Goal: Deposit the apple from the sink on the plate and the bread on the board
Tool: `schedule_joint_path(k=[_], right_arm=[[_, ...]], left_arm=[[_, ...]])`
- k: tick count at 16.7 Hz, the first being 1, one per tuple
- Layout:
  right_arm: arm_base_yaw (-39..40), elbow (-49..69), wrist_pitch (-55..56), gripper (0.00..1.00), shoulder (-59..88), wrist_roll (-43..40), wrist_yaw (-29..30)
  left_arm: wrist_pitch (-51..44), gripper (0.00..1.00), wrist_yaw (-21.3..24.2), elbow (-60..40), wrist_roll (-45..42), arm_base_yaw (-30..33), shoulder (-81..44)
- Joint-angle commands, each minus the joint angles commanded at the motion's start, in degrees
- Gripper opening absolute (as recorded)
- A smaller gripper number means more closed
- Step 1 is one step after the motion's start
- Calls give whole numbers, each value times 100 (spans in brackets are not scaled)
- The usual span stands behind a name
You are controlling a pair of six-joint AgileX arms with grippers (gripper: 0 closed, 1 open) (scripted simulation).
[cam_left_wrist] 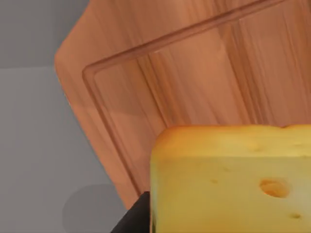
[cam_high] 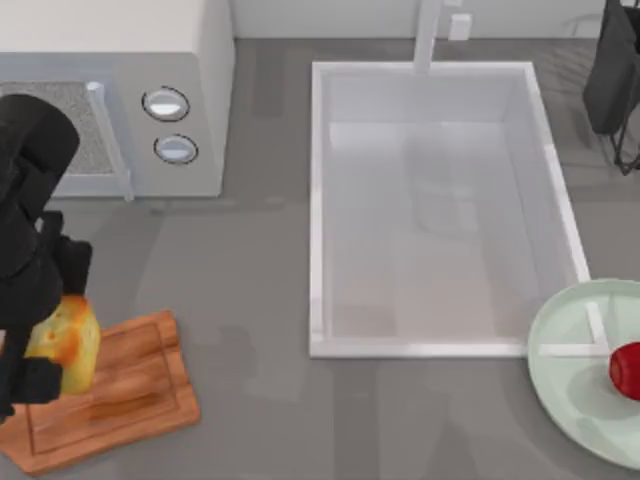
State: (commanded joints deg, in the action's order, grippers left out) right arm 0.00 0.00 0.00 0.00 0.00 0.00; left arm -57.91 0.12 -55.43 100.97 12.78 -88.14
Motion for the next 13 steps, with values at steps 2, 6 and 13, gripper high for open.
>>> schedule_joint_path(k=[2,6,13], right_arm=[[0,0,0,100,0,0,0],[0,0,0,100,0,0,0],[0,0,0,100,0,0,0]], left_arm=[[158,0,1,77,1,2,-31],[579,0,2,304,4,10,-136],[1039,0,0,669,6,22,-385]])
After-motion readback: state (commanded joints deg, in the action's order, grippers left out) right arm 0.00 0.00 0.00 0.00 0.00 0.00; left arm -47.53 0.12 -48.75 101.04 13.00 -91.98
